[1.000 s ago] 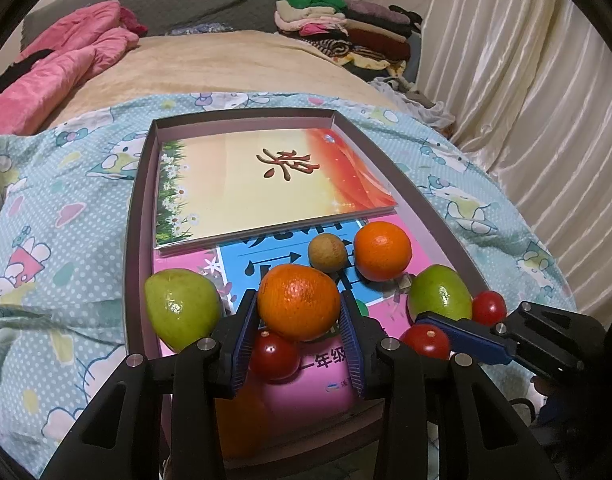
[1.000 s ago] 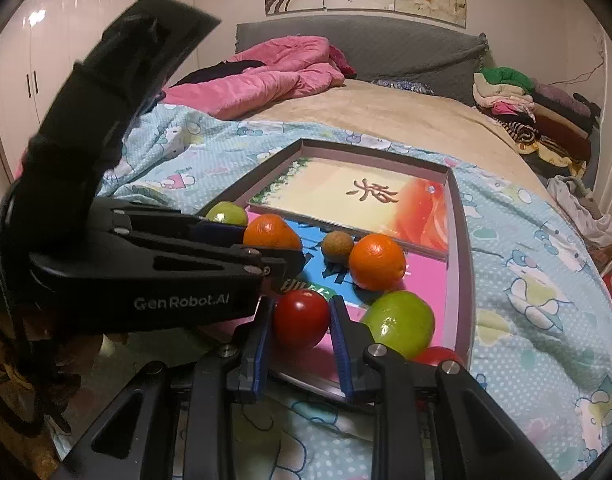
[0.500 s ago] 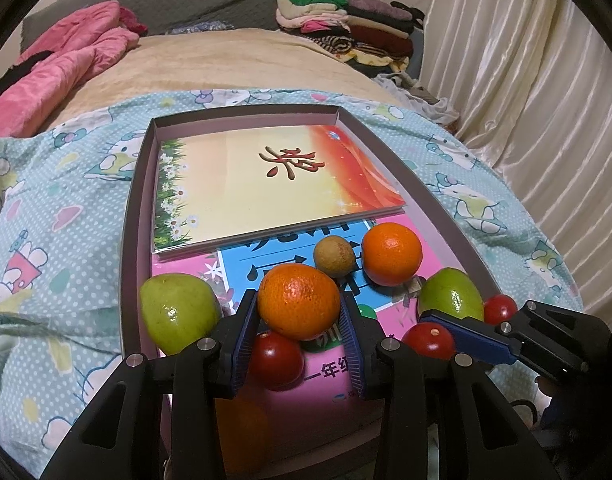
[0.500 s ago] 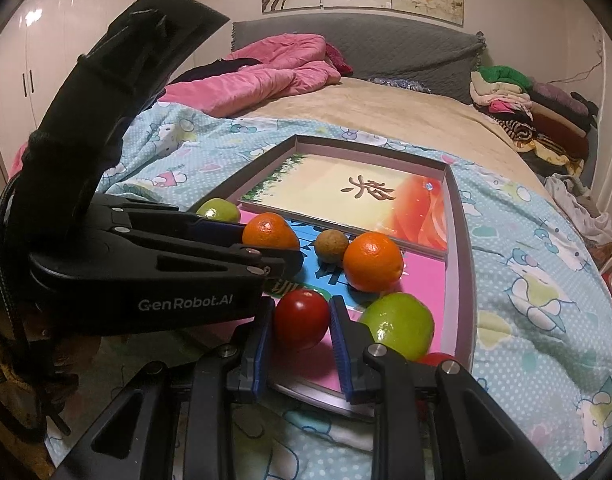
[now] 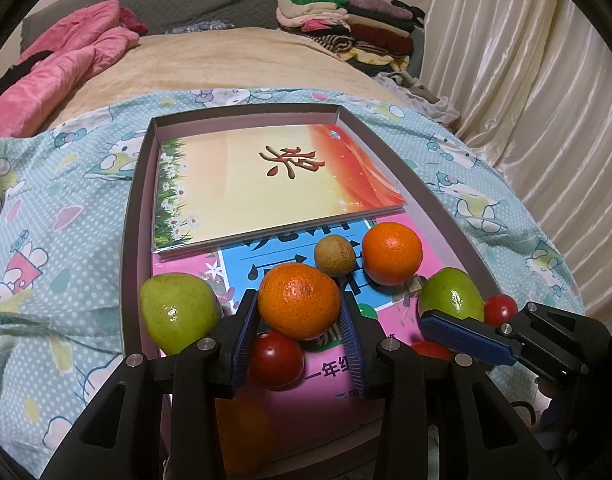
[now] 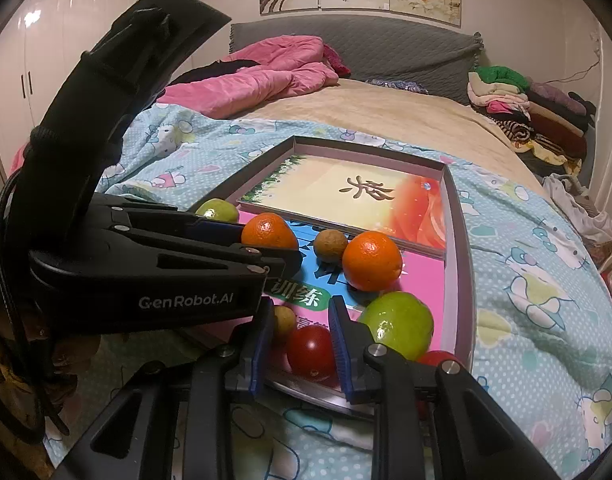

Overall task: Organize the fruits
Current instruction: 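Lower the orange and tomato into the tray and open both grippers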

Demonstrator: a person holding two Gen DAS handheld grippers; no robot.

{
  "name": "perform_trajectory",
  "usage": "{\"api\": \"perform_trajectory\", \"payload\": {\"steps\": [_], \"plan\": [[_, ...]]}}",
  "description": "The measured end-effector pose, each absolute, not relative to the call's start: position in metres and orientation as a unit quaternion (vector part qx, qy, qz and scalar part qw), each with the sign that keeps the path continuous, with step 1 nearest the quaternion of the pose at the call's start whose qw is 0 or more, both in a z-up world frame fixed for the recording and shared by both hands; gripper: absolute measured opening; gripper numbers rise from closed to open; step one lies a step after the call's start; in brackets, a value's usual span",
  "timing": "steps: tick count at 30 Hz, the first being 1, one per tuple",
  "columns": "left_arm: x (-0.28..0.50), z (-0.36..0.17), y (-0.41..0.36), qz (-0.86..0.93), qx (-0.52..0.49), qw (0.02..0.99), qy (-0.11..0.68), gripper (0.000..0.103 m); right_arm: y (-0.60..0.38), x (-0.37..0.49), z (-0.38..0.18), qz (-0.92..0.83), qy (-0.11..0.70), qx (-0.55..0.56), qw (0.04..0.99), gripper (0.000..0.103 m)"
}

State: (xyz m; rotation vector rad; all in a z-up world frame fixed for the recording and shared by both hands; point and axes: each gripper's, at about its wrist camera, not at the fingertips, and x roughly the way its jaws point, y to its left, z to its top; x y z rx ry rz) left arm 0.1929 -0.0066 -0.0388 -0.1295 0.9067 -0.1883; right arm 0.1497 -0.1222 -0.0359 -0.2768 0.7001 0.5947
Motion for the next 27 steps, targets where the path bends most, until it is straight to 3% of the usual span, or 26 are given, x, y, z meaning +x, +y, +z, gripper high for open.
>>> {"api": "perform_trajectory", "payload": {"steps": [10, 23, 27], "plan": [[0.192, -0.038, -0.007, -0.087, -0.06, 0.891, 0.441, 0.044, -0.125, 0.146, -0.032, 0.282, 0.327, -0.131, 0.893, 0.037], [0.186, -0.031, -0.006, -0.089, -0.075, 0.89, 0.441, 0.058, -0.125, 0.142, -0.028, 0.276, 0.315, -0.14, 0.897, 0.039], [0.185, -0.026, -0.006, -0.089, -0.078, 0.893, 0.435, 0.063, -0.126, 0.139, -0.025, 0.273, 0.307, -0.14, 0.901, 0.045]]}}
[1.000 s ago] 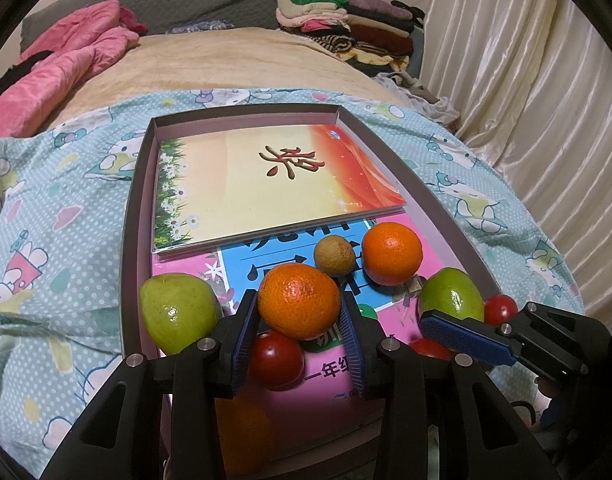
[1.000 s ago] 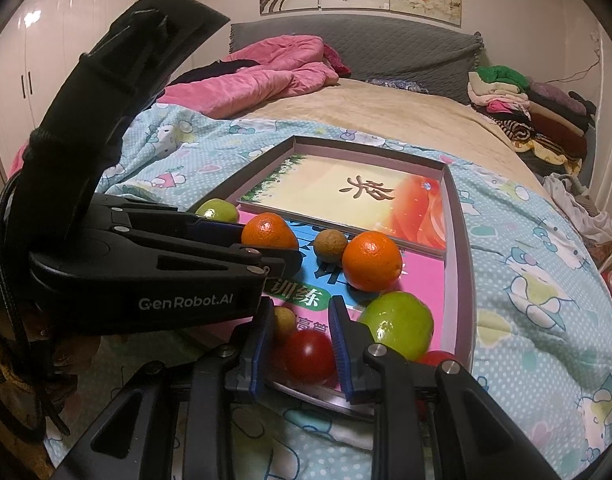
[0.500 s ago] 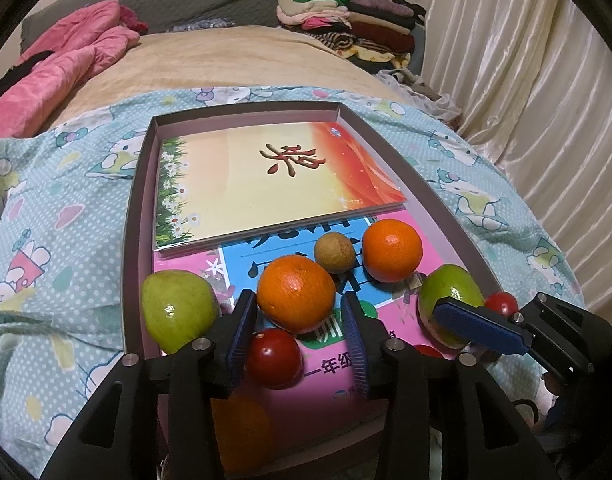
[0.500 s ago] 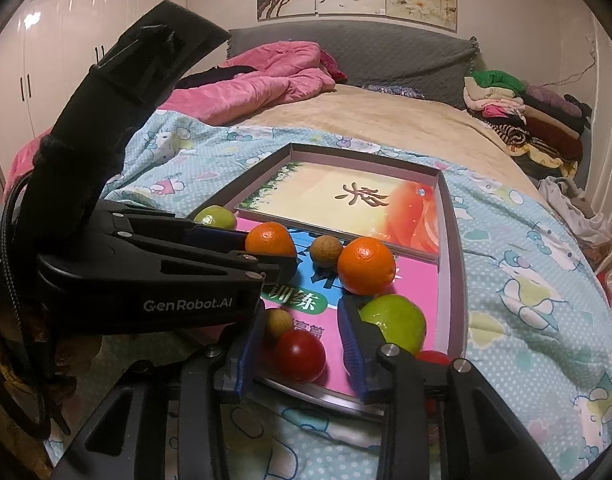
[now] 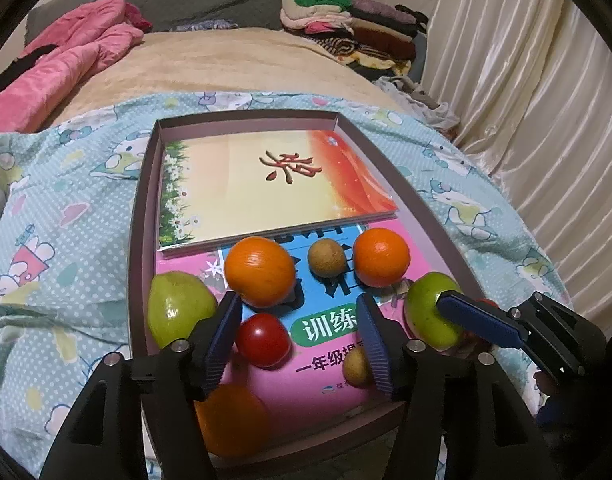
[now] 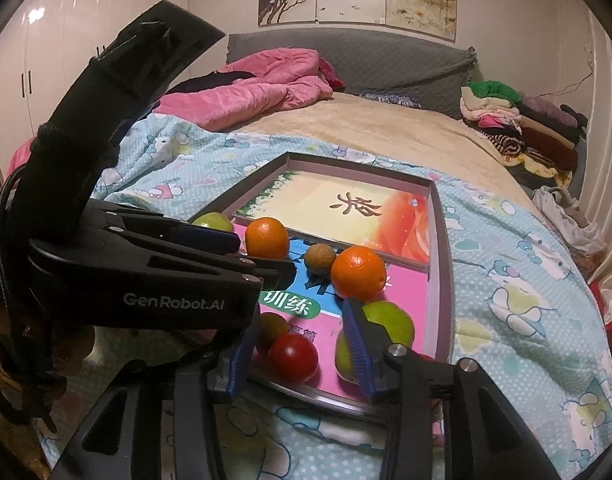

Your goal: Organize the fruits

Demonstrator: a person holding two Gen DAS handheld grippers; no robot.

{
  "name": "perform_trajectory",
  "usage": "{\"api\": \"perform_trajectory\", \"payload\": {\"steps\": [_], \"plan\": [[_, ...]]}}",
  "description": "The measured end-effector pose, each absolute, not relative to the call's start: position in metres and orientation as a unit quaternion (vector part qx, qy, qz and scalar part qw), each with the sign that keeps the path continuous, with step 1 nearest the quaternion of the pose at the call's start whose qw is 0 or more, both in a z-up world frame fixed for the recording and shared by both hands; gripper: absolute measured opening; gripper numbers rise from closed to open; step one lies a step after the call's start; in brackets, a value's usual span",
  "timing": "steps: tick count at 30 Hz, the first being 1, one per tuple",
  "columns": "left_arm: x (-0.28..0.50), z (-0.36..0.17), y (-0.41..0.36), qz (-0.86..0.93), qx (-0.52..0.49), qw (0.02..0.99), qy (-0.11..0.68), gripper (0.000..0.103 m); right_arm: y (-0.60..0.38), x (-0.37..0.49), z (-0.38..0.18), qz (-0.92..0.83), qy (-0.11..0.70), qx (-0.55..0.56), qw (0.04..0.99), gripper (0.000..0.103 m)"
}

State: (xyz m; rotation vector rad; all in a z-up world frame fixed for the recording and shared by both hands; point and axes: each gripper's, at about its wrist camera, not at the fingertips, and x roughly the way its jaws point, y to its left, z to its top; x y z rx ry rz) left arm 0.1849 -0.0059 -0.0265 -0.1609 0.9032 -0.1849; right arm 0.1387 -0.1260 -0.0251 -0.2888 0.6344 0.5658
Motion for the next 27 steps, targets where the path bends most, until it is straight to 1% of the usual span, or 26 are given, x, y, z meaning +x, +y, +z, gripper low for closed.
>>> {"api": "perform_trajectory", "payload": {"steps": [6, 8, 10, 11, 19, 20, 22, 27], "plan": [[0.182, -0.021, -0.007, -0.09, -0.075, 0.896, 0.429, 0.064, -0.128, 0.14, -0.024, 0.27, 0.304, -0.139, 0.903, 0.047], [0.182, -0.02, -0.006, -0.089, -0.076, 0.896, 0.427, 0.065, -0.128, 0.14, -0.024, 0.267, 0.303, -0.139, 0.904, 0.049], [0.182, -0.019, -0.005, -0.092, -0.082, 0.896, 0.427, 0.067, -0.128, 0.14, -0.023, 0.264, 0.301, -0.139, 0.906, 0.055], [0.181, -0.018, -0.004, -0.095, -0.088, 0.895, 0.428, 0.069, -0.129, 0.14, -0.023, 0.261, 0.301, -0.138, 0.907, 0.056], [0.179, -0.014, 0.003, -0.092, -0.107, 0.897, 0.42, 0.075, -0.132, 0.142, -0.022, 0.251, 0.299, -0.131, 0.911, 0.06], [0.178, -0.014, 0.003, -0.088, -0.107, 0.898, 0.418, 0.076, -0.132, 0.142, -0.022, 0.249, 0.299, -0.132, 0.912, 0.061], [0.178, -0.012, 0.004, -0.084, -0.107, 0.9, 0.415, 0.077, -0.133, 0.142, -0.021, 0.244, 0.298, -0.132, 0.913, 0.066], [0.177, -0.01, 0.006, -0.074, -0.11, 0.902, 0.411, 0.08, -0.137, 0.143, -0.02, 0.235, 0.295, -0.126, 0.917, 0.069]]}}
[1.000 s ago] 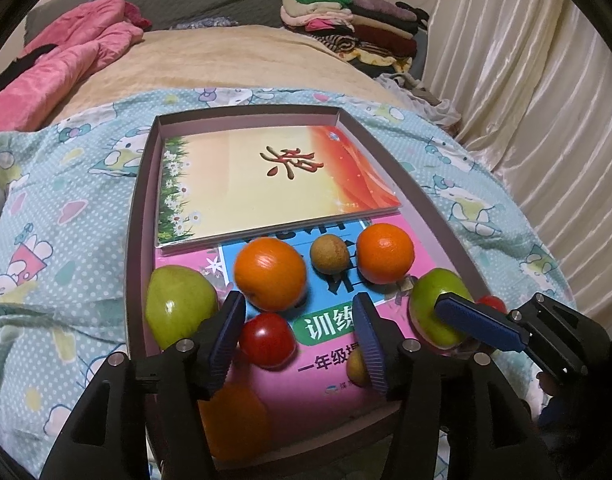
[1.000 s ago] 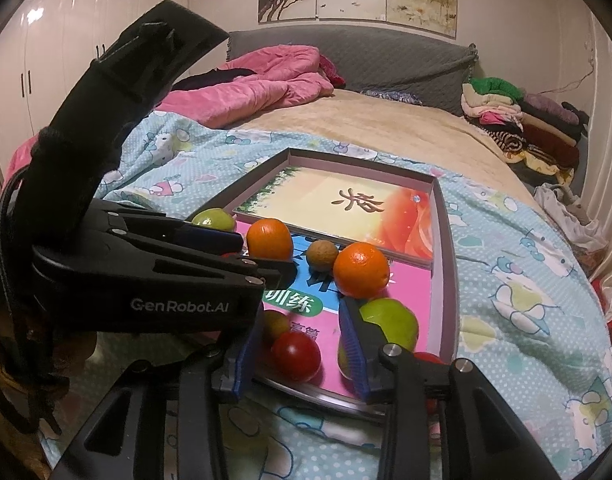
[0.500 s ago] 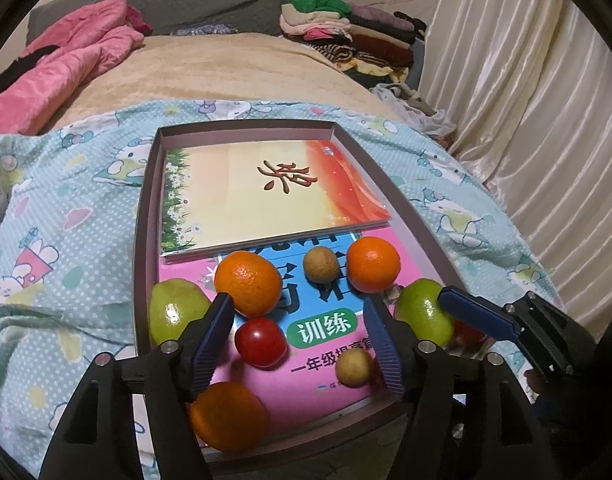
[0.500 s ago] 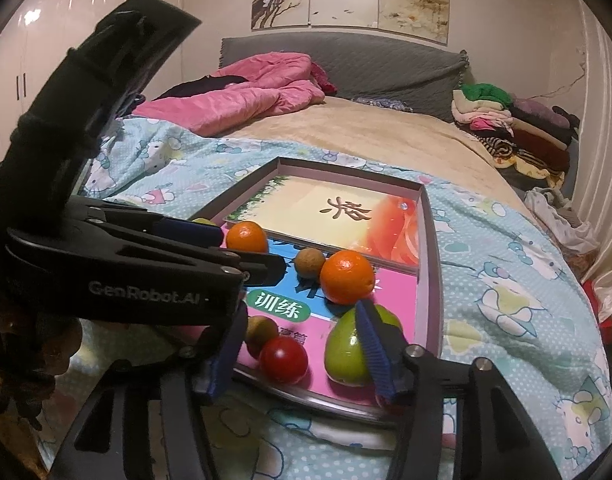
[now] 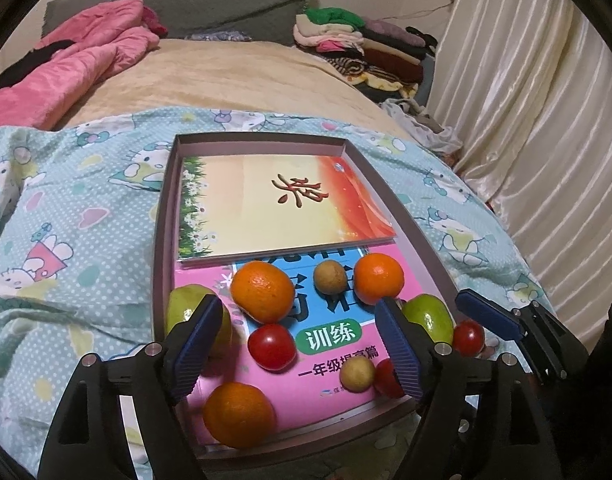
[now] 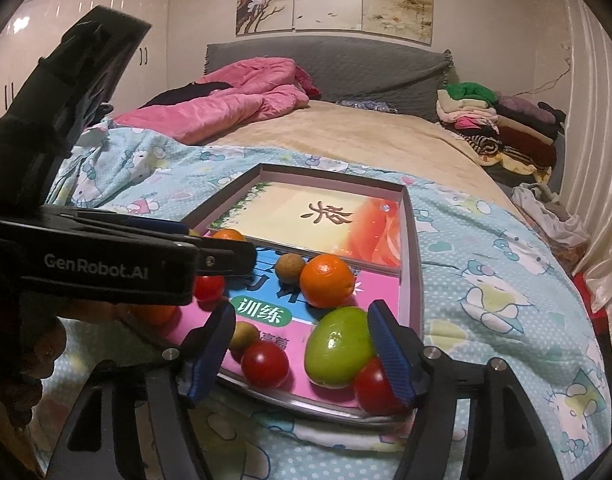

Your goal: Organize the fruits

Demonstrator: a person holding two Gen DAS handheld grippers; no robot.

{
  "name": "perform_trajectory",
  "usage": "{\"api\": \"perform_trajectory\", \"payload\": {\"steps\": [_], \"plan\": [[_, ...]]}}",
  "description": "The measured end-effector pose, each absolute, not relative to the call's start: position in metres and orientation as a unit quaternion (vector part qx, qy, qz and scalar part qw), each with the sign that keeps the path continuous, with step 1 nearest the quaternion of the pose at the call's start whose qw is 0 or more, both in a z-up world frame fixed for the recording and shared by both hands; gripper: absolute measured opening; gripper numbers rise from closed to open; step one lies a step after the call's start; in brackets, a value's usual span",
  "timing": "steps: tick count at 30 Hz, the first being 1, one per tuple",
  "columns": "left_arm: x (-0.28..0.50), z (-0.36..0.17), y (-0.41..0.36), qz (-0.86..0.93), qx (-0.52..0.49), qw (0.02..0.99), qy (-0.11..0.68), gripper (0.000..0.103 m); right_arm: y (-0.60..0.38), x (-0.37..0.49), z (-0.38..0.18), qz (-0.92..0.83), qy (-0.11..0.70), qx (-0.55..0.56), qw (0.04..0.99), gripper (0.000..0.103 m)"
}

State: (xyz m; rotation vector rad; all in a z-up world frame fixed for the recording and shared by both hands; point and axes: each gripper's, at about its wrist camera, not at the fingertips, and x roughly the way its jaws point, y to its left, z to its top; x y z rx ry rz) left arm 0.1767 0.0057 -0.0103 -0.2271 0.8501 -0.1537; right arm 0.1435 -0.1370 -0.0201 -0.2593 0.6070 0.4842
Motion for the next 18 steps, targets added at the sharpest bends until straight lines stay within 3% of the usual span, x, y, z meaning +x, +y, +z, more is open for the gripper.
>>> {"api": "perform_trajectory", "payload": {"steps": [9, 18], "plan": [[0.168, -0.002, 0.008, -0.066, -0.106, 0.909, 0.398, 0.08, -0.139, 0.144, -0.018, 0.228, 0.29, -0.124, 0.921, 0.073], [0.145, 0.012, 0.012, -0.036, -0.106, 0.918, 0.38, 0.08, -0.15, 0.138, -0.002, 0.21, 0.272, -0.1, 0.934, 0.09]]}}
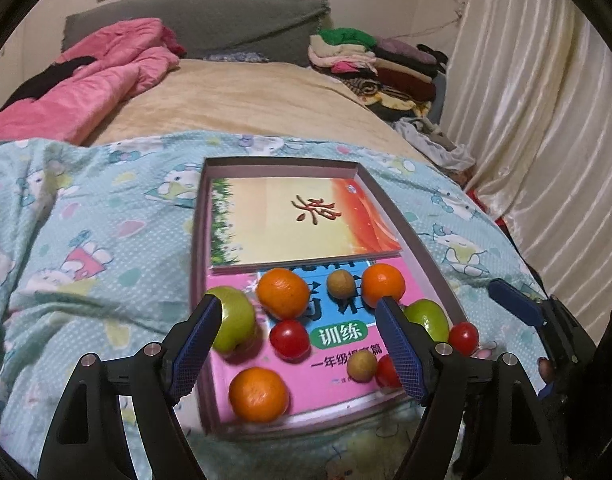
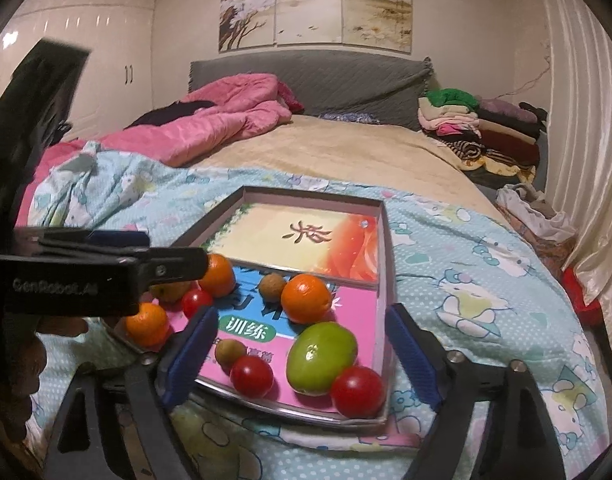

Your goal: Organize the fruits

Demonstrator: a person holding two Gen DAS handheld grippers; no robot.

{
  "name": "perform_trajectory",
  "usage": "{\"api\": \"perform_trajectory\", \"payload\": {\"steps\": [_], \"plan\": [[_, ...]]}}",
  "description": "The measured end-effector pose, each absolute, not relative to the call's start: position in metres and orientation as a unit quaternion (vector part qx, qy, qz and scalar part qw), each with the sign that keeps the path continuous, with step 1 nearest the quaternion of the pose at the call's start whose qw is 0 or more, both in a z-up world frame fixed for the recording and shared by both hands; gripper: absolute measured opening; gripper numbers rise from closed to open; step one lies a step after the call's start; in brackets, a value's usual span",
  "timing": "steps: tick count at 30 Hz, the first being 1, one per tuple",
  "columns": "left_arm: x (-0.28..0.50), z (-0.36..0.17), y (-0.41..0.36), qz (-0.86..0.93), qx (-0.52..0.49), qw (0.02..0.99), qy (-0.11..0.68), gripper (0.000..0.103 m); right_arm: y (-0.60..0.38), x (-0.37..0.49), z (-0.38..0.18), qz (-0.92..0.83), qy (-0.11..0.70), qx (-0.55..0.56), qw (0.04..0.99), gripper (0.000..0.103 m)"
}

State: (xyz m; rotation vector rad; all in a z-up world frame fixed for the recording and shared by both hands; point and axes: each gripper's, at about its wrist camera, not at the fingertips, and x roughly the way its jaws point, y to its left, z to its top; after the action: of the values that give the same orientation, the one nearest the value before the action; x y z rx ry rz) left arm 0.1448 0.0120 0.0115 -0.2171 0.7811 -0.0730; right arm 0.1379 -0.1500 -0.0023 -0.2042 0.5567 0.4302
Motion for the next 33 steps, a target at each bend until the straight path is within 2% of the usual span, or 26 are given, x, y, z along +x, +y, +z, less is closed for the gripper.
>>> {"api": "perform_trajectory", "payload": {"steps": [6, 17, 24, 33], "plan": [[0.122, 0.018, 0.014, -0.011, -0.11, 0.917, 0.383, 0.08, -0.163, 0.124, 0.007, 0.194, 0.294, -0.079, 0.933, 0.102], [0.063, 0.023, 0.012, 0.022, -0.099, 0.915, 0.391, 0.08, -0.175, 0.08, 0.03, 0.201, 0.288, -0.048, 0.935, 0.102], [0.03, 0.012, 0.002, 0.028, -0.095, 0.905, 0.415, 0.08, -0.182, 0.056, 0.023, 0.197, 0.319, -0.029, 0.926, 0.102], [0.014, 0.005, -0.007, 0.046, -0.083, 0.906, 0.413, 0.08, -0.191, 0.035, 0.02, 0.185, 0.315, -0.015, 0.931, 0.102]]}}
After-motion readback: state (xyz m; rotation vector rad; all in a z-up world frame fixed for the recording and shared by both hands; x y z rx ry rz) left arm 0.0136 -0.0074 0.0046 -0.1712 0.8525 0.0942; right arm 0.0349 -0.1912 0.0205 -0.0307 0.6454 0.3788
